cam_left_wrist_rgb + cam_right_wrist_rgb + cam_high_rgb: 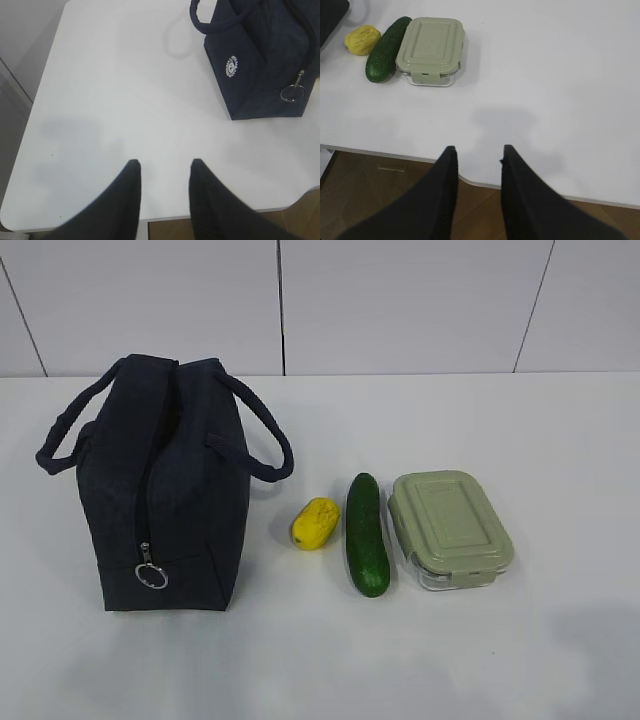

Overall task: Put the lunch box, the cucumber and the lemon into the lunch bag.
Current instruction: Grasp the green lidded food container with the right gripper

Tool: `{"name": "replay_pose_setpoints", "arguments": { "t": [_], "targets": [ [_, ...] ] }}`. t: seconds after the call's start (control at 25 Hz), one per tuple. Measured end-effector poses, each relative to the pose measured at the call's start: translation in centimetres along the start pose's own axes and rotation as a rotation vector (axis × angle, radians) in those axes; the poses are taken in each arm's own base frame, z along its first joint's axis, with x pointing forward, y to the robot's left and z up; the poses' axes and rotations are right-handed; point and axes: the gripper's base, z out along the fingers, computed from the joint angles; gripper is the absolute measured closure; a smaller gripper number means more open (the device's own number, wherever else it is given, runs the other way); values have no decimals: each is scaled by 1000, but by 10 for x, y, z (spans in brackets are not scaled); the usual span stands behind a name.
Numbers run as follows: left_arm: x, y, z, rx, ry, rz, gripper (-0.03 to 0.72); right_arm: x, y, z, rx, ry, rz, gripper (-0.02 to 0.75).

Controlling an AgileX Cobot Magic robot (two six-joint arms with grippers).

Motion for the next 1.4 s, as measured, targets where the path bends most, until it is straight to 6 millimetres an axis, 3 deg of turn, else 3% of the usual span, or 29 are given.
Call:
{"name": "replay_pose_setpoints", "arguments": {
  "t": [1.4],
  "targets": [
    [0, 0, 0, 0, 0, 0, 451, 0, 0, 0, 0, 0, 0, 501]
  ]
}}
